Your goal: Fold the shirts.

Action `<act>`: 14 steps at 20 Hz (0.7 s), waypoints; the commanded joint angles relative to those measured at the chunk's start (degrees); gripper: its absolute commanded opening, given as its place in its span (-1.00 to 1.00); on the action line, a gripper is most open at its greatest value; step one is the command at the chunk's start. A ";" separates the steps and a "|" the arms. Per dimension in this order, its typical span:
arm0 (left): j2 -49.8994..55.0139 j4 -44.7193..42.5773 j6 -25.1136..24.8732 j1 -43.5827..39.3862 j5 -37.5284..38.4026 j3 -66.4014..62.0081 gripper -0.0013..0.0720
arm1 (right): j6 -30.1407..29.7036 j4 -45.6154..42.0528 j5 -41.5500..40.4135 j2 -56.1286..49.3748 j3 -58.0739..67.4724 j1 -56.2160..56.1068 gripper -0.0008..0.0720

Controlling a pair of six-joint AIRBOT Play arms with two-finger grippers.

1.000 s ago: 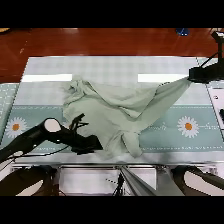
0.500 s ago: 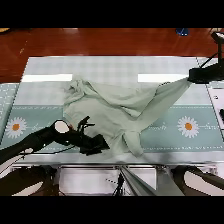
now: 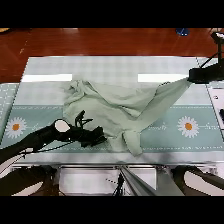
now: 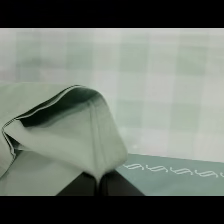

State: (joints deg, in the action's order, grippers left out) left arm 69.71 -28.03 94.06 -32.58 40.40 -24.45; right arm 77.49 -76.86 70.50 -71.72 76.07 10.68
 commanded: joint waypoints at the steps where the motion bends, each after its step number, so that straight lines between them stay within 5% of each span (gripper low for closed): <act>1: 0.02 0.20 -0.20 0.07 -0.46 -0.07 -0.90 | 0.02 0.00 -0.02 0.00 -0.02 -0.07 -0.91; 8: -2.01 0.22 -5.51 0.09 2.05 -2.75 -0.91 | 0.00 0.00 -0.37 0.00 -0.02 -0.07 -0.91; 14: -13.90 0.07 -11.21 1.03 3.76 -20.33 -0.91 | -0.02 2.69 -2.29 1.97 0.26 -0.07 -0.91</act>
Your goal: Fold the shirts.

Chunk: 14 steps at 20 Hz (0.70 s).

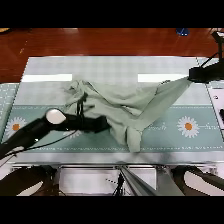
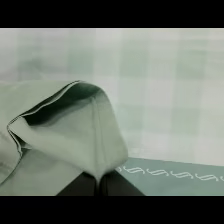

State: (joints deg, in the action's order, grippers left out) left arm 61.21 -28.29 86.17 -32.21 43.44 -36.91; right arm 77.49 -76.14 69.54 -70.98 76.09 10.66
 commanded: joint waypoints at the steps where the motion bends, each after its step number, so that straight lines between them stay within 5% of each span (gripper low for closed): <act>1: -7.82 -0.57 -3.28 1.55 0.72 -11.54 -0.91 | 0.00 2.78 -2.23 2.43 1.11 -0.04 -0.91; 8: -23.63 -16.37 -2.51 13.40 0.74 -38.42 -0.91 | 0.13 3.58 -9.99 17.18 17.11 -0.04 -0.91; 14: -30.53 -27.28 6.91 21.70 5.29 -54.49 -0.91 | 8.15 -8.52 -14.62 28.85 29.94 -0.04 -0.91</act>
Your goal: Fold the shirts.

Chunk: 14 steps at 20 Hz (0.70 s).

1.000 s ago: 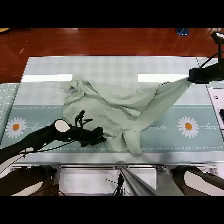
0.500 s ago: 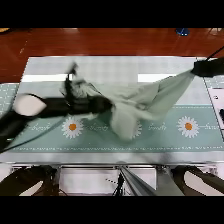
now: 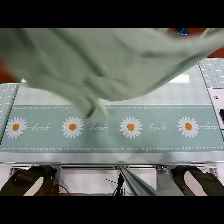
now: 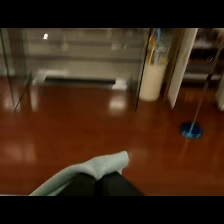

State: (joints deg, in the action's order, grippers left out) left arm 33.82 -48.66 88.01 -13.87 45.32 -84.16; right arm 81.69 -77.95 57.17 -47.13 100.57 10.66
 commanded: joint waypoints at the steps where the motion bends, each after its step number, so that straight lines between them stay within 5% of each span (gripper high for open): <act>1: -3.56 -8.26 7.34 3.61 6.40 -8.96 -0.91 | 4.48 -8.55 -2.29 6.49 6.49 -0.04 -0.91; 7: -3.85 -14.19 14.32 3.61 29.55 -13.00 -0.91 | 6.97 -20.24 5.53 10.56 6.91 -0.07 -0.91; 14: -3.85 -11.82 15.23 3.61 26.97 -14.29 -0.91 | 4.44 -18.69 12.39 10.19 6.93 -0.04 -0.91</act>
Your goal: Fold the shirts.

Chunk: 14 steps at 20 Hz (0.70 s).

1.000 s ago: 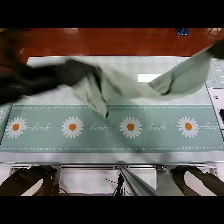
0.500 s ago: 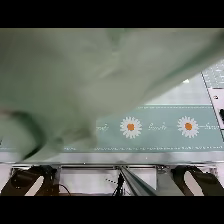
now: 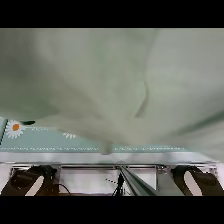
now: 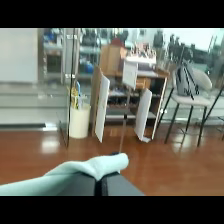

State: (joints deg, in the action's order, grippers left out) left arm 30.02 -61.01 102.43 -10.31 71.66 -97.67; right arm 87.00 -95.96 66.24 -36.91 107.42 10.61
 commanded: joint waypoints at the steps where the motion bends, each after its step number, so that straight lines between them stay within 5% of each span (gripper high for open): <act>1: 0.11 0.48 1.40 0.04 1.51 -0.74 -0.91 | -1.16 -0.96 4.66 -0.39 0.09 -0.02 -0.91; 7: 2.78 -6.95 3.93 0.04 10.01 5.66 -0.91 | -4.00 -1.27 24.13 -8.70 0.04 -0.02 -0.91; 10: 7.37 -12.11 2.73 0.04 8.90 11.91 -0.91 | -5.05 3.85 24.90 -17.42 -0.07 -0.02 -0.92; 14: 19.87 -13.25 -4.79 0.04 1.88 15.96 -0.91 | -5.25 5.64 24.11 -33.62 -0.04 -0.11 -0.91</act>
State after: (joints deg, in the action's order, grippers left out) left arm 42.30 -71.83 102.50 -10.31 77.23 -84.58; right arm 82.24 -92.42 89.65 -60.73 107.35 10.59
